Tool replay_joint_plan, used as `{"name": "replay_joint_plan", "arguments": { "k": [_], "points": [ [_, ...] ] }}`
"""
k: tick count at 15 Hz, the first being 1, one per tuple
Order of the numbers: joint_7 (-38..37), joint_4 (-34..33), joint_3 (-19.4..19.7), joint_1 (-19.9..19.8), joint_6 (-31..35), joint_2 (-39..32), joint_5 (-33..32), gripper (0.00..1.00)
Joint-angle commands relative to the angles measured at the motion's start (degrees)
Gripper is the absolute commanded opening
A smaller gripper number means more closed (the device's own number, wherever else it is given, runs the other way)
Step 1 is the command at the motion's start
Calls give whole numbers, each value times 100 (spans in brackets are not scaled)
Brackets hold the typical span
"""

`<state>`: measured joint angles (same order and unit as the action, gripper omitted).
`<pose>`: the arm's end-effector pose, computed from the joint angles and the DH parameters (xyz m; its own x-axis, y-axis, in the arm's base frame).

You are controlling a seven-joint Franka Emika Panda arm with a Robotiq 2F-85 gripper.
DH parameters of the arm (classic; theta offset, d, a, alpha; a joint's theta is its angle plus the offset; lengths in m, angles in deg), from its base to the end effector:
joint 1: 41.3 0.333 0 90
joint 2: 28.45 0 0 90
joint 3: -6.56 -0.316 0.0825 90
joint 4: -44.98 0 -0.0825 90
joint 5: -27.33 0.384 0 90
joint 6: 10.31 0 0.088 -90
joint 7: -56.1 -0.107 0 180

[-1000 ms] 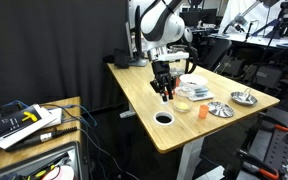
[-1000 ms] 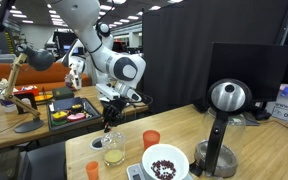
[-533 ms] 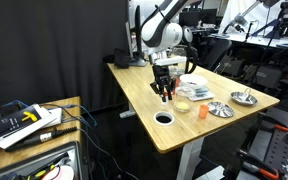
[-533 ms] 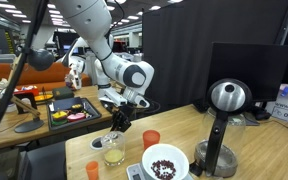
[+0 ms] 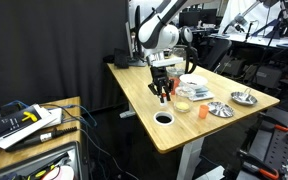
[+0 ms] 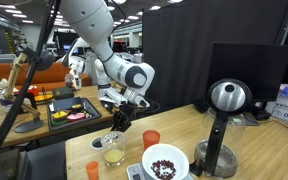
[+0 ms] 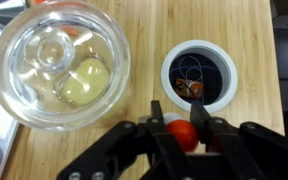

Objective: Move the salt cellar to the left

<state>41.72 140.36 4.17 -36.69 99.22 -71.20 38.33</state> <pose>0.6140 0.0876 0.1437 0.8383 -0.1996 -0.5074 -0.2487 -0.9681 -0.0301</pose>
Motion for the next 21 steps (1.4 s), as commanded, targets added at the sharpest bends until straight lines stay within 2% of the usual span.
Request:
{"name": "replay_joint_plan", "arguments": {
  "k": [1, 3, 6, 7, 8, 14, 18, 21],
  "points": [
    [-105, -229, 26, 18, -315, -92, 36, 65],
    [-134, -241, 30, 19, -351, -92, 40, 78],
    [-154, -254, 32, 21, -391, -91, 43, 92],
    [-161, -257, 31, 19, -396, -91, 48, 93],
    [-169, -257, 34, 20, -396, -87, 48, 100],
    [-31, -139, -45, -85, -256, 176, 234, 100],
    [154, 229, -59, -103, -27, 933, 400, 100],
    [256, 668, -35, -58, -186, 1742, 259, 100]
  ]
}}
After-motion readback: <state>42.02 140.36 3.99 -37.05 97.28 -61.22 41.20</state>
